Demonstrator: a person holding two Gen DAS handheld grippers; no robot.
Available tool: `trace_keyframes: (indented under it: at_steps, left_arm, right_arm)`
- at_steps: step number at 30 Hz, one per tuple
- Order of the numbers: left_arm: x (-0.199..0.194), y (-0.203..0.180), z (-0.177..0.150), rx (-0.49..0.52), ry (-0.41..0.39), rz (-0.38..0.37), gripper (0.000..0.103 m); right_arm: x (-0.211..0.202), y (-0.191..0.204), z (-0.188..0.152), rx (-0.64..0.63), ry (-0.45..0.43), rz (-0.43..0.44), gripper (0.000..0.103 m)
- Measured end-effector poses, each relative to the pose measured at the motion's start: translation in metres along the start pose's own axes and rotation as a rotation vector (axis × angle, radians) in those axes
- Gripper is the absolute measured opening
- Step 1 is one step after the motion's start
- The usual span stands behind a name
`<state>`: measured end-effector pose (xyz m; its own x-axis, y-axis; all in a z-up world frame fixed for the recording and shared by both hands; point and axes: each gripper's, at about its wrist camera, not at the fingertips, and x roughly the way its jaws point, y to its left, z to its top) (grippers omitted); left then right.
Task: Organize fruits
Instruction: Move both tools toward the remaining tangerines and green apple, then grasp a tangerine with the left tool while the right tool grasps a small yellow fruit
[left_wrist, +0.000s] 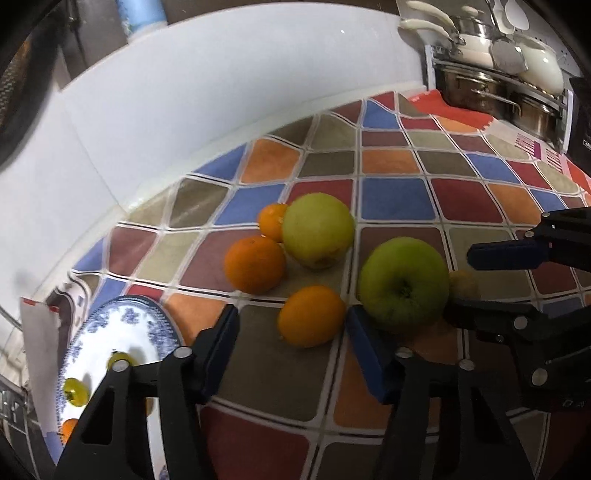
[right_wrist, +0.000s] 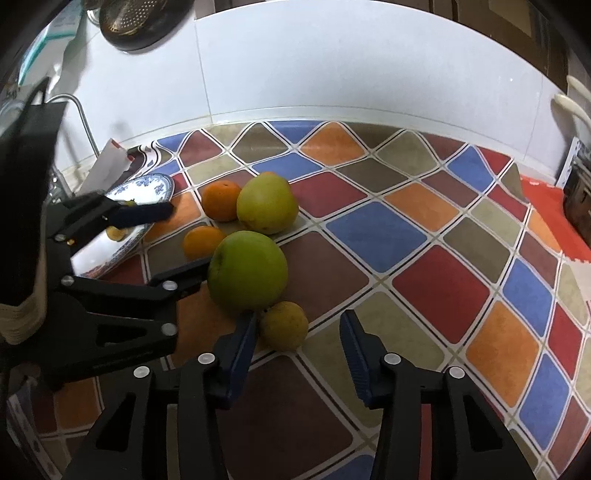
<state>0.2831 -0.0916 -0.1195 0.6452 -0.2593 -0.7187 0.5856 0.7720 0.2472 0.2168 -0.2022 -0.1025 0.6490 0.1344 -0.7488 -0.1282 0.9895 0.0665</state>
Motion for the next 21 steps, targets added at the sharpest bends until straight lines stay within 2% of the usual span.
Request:
trace_keyframes:
  at_steps: [4, 5, 12, 21]
  left_arm:
    - [0.003, -0.005, 0.001, 0.014, 0.012, -0.021, 0.042]
    - [0.004, -0.005, 0.002, 0.013, 0.014, -0.023, 0.037]
    - [-0.003, -0.007, 0.000, -0.030, 0.017, -0.024, 0.037]
    - [-0.032, 0.001, -0.007, -0.134, -0.002, 0.001, 0.037]
  right_arm:
    - [0.000, 0.001, -0.001, -0.002, 0.005, 0.024, 0.029]
    - [0.000, 0.000, -0.001, 0.001, 0.003, 0.024, 0.029]
    - [-0.006, -0.010, -0.001, 0.036, -0.010, -0.008, 0.029]
    - [-0.020, -0.006, 0.001, 0.031, -0.044, 0.006, 0.029]
